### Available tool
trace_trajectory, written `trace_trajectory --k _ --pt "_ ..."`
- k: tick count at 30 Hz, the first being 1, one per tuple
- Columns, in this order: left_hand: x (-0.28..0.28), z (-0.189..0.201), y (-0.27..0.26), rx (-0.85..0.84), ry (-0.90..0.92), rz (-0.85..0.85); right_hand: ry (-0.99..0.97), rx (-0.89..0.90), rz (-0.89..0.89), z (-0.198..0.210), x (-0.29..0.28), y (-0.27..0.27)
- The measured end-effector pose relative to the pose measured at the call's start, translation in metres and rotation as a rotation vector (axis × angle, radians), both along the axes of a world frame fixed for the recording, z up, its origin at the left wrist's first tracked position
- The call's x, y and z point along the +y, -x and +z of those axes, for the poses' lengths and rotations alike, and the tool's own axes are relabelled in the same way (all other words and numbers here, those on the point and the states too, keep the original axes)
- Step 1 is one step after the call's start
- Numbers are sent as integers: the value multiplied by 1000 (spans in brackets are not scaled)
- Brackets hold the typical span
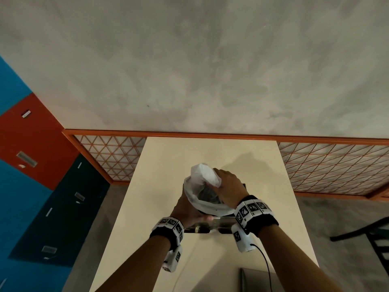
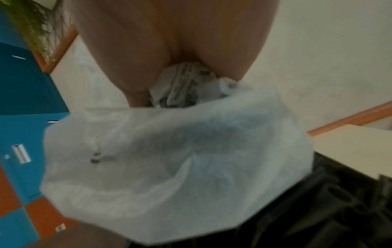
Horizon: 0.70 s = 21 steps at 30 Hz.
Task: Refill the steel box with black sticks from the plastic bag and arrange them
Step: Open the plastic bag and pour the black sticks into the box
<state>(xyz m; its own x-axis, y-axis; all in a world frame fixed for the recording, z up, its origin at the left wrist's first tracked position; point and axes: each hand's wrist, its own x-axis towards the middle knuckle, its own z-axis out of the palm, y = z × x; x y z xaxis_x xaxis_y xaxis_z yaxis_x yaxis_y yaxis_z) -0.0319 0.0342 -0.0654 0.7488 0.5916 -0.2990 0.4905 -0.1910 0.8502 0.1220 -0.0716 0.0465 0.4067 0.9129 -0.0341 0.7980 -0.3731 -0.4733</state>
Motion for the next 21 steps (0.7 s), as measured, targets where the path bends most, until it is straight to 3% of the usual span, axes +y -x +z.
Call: trace_trajectory --k 3,7,13,17,21 --pt "3 -1 2 3 -52 -43 -32 22 -43 -1 0 0" --pt "6 -5 -4 -35 -207 -174 101 59 -82 -3 -4 5" --pt "7 2 -10 -118 -316 -297 -96 199 -195 -1 -8 7" --pt "6 1 -9 -186 -287 -211 154 98 -136 -18 -15 8" --pt "7 -5 -9 -105 -313 -195 245 69 -118 -27 -21 0"
